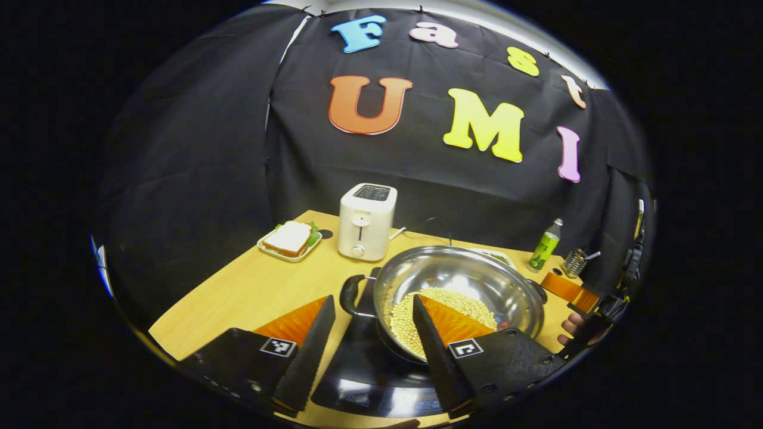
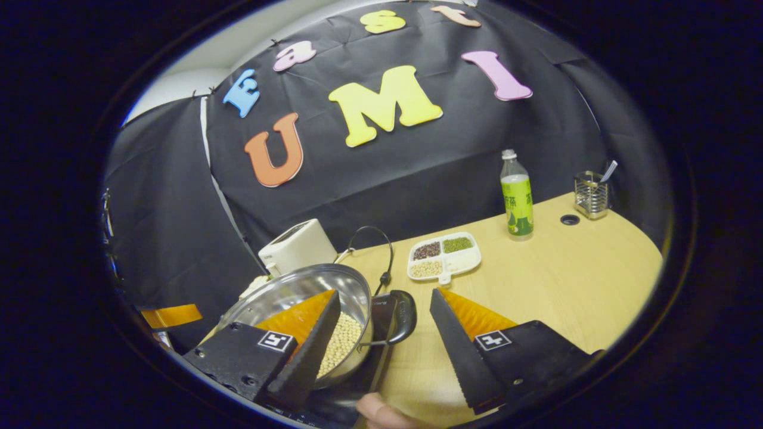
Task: First push the handle of the pot to place it horizontally, then grasp the pot with both hands and set it on the induction cooktop.
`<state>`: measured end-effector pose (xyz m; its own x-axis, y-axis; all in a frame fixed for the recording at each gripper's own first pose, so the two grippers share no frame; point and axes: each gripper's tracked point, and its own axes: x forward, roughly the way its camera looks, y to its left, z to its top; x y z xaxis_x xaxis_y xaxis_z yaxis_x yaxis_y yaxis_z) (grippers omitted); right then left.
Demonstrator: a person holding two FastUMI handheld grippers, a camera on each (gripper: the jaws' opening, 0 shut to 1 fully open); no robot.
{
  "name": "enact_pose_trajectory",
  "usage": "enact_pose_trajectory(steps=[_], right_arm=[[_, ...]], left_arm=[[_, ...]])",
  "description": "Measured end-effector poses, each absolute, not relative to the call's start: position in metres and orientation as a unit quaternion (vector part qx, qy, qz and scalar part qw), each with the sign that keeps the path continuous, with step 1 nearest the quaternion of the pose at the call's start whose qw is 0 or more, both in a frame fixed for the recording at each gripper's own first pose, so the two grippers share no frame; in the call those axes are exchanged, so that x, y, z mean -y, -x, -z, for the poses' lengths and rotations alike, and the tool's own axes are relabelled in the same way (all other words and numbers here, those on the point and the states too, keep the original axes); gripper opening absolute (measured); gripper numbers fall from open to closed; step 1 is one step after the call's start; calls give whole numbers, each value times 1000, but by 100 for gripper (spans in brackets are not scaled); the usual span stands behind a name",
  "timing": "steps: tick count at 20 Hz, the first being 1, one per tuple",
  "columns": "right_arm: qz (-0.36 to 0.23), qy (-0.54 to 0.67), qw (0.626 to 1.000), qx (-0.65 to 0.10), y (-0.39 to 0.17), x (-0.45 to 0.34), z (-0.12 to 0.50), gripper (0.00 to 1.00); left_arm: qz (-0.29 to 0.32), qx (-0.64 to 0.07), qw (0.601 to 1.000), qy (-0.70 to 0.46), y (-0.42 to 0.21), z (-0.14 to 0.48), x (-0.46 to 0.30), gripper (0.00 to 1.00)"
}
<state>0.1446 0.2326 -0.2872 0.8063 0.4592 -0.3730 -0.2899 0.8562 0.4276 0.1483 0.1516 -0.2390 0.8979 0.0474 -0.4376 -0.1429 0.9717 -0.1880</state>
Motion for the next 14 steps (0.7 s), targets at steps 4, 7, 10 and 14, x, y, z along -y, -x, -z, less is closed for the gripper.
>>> enact_pose_trajectory(steps=[4,7,10,14], right_arm=[[-181,-161,946,-215,-123,-195,267,95],[-181,-150,951,-202,-106,-170,252,95],[-170,-136,960,-178,-91,-133,232,94],[-149,-112,973,-138,-70,-86,207,98]], left_arm=[[-31,-198,976,90,-133,218,-128,93],[-19,-175,980,92,-124,201,-110,95],[-17,-149,984,94,-111,184,-99,96],[-54,-101,989,88,-86,155,-96,95]])
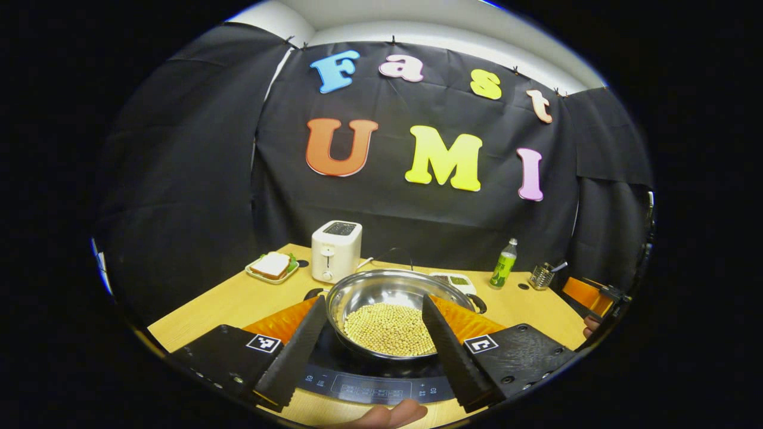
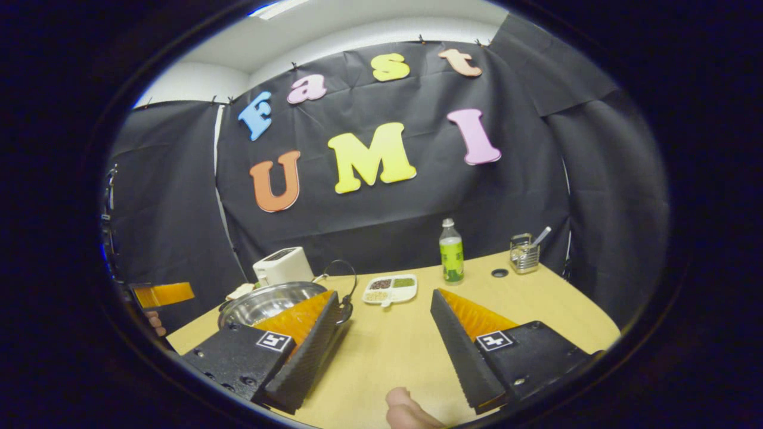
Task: First push the handle of the pot to place it horizontally, then grasp the pot with both hands and set it on the induction cooktop.
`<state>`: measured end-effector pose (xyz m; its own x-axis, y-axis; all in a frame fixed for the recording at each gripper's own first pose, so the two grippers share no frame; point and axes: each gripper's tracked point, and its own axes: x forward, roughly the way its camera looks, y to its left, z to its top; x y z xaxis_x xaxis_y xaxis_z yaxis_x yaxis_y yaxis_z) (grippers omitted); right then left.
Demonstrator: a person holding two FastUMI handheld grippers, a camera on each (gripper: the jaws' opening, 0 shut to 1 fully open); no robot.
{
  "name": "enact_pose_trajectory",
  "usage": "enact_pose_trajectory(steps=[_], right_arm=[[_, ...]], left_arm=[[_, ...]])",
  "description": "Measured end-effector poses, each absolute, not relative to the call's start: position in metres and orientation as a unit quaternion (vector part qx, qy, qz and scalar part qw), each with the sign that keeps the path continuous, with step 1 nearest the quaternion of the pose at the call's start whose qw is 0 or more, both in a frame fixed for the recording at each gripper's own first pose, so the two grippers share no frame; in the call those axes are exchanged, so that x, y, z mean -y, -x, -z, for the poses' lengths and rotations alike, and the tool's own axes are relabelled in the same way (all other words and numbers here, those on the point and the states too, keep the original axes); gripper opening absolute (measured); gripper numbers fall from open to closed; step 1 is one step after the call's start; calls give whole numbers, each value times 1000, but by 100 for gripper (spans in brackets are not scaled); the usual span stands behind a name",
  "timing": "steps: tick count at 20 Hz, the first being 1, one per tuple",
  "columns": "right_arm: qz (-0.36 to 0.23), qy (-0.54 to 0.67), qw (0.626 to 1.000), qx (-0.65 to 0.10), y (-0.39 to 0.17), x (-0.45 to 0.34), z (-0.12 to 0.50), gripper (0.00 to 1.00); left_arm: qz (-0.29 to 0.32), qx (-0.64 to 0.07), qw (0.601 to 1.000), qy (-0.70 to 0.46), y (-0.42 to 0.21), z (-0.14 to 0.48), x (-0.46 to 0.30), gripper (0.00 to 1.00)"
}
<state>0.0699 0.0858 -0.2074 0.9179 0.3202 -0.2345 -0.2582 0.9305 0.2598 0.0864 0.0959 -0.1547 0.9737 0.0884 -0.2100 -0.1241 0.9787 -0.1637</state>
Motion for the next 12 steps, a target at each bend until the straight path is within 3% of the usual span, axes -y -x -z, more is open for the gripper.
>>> enact_pose_trajectory(steps=[2,11,12], right_arm=[[-144,-107,976,-125,-57,-71,196,98],[-114,-69,989,-57,2,-10,126,96],[-110,-62,991,-44,10,-4,118,98]], left_arm=[[-73,-63,992,87,-68,132,-98,96],[-9,13,998,58,21,63,-42,95],[-8,14,999,51,27,59,-38,84]])
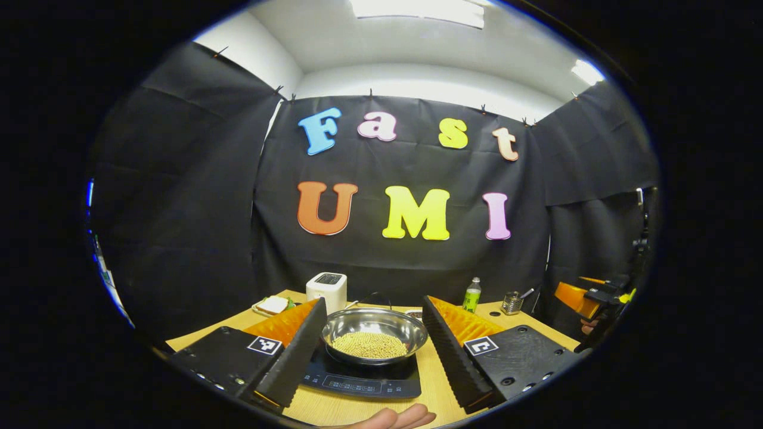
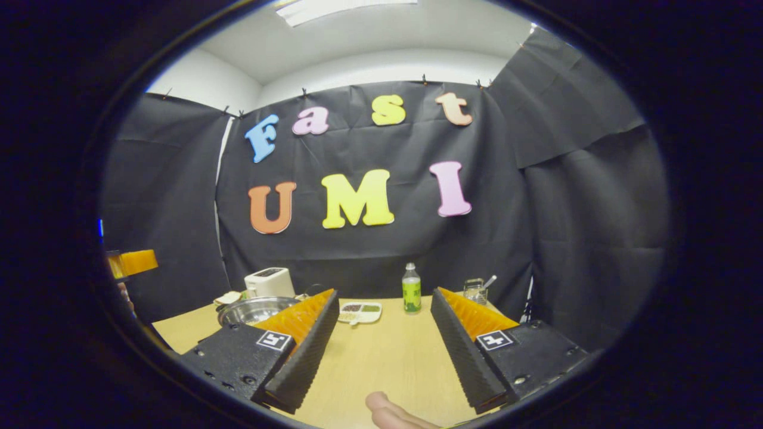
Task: First push the handle of the pot to place it horizontally, then grasp the pot with both hands and set it on the induction cooktop.
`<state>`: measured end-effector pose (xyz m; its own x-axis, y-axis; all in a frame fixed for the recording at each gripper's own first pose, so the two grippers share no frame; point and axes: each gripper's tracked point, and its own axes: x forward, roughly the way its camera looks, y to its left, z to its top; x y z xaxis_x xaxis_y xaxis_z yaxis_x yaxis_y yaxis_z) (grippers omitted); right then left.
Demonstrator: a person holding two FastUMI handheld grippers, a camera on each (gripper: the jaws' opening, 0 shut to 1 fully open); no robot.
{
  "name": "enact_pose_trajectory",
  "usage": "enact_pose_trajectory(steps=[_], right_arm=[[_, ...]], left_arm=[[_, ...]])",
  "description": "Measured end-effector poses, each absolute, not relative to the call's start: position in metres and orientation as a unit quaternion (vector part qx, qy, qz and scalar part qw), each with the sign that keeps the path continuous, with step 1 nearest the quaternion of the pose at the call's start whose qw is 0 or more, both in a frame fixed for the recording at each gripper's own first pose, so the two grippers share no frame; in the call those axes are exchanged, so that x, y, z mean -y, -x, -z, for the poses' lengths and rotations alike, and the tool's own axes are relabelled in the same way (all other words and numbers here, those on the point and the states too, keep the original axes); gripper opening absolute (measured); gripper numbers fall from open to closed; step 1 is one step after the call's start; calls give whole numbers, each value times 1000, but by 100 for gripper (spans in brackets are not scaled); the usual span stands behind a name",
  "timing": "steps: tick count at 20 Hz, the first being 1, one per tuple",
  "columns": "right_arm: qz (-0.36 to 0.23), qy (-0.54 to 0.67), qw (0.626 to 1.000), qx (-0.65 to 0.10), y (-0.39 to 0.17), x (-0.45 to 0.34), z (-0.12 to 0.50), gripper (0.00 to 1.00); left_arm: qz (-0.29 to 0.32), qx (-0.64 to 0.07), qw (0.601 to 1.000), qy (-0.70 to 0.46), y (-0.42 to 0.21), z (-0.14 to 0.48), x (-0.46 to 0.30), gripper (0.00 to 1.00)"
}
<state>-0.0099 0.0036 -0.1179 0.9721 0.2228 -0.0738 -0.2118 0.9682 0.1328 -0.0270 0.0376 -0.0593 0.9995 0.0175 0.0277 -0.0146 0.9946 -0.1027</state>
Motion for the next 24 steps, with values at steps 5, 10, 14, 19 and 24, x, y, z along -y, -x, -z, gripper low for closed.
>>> enact_pose_trajectory(steps=[5,10,14,19,24], right_arm=[[-91,-27,996,-4,48,20,85,98],[-96,-30,995,2,75,40,76,96],[-60,-9,998,32,82,69,63,96],[-73,-10,997,31,90,68,62,96],[-75,-16,997,21,86,68,70,96]], left_arm=[[-4,8,999,46,49,52,-17,84],[-3,24,1000,20,64,50,-6,95],[5,26,999,20,68,50,4,95],[5,24,999,28,68,54,3,95],[-4,24,999,27,67,55,-1,95]])
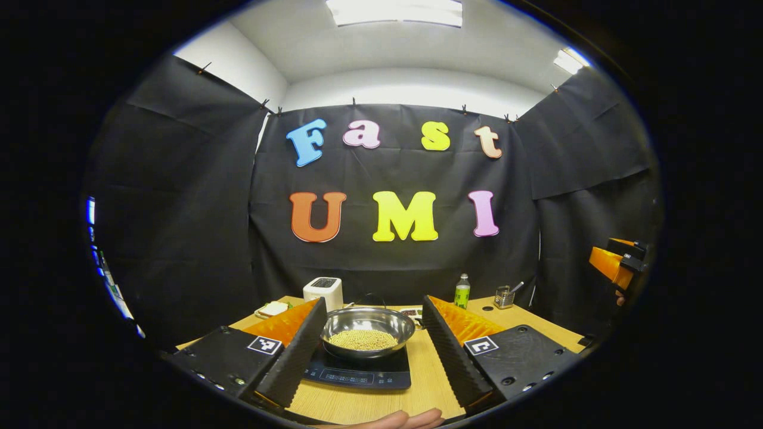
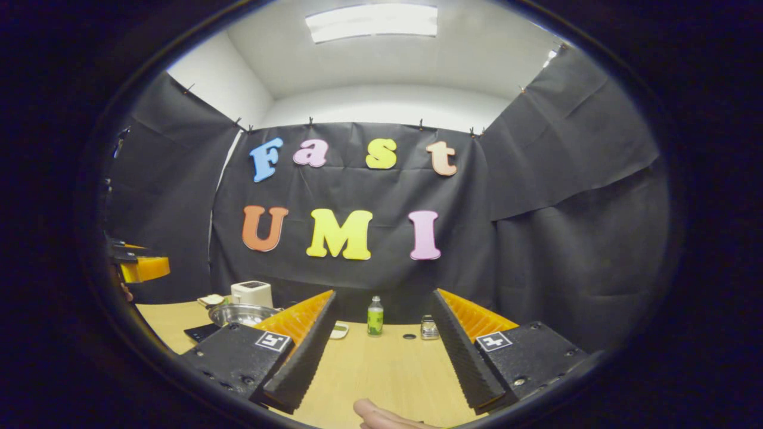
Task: First push the handle of the pot to place it horizontally, then grasp the pot with both hands and set it on the induction cooktop.
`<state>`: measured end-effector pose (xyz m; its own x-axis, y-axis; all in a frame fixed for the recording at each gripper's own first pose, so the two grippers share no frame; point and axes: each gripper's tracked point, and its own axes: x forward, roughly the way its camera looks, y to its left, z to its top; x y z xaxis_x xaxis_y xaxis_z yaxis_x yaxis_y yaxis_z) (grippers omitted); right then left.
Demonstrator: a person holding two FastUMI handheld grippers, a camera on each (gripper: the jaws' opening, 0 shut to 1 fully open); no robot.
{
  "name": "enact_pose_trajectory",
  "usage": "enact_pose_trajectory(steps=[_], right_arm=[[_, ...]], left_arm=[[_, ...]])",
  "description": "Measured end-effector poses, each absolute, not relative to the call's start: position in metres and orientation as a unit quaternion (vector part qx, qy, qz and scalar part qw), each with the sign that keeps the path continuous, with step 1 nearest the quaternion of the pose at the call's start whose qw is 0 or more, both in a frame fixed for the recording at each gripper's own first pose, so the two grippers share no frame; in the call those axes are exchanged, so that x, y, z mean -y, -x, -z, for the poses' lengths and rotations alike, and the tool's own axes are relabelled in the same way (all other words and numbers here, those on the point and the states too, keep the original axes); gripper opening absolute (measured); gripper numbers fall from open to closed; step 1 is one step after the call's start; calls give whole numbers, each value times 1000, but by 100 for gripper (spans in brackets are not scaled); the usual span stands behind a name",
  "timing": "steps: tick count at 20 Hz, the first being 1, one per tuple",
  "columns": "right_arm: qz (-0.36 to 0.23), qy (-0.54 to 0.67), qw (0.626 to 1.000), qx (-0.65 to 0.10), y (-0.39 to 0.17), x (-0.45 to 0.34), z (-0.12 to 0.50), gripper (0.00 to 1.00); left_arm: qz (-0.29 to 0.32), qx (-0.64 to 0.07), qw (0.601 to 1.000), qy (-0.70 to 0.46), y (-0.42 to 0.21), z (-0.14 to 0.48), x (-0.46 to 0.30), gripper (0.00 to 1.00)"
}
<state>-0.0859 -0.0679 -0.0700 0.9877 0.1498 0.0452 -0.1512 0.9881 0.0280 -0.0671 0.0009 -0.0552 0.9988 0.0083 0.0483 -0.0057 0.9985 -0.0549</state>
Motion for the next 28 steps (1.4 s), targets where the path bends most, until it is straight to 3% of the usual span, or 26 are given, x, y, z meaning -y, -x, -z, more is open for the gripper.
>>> enact_pose_trajectory(steps=[28], right_arm=[[-81,-43,996,-6,73,74,91,96]], left_arm=[[1,25,1000,14,71,59,9,95]])
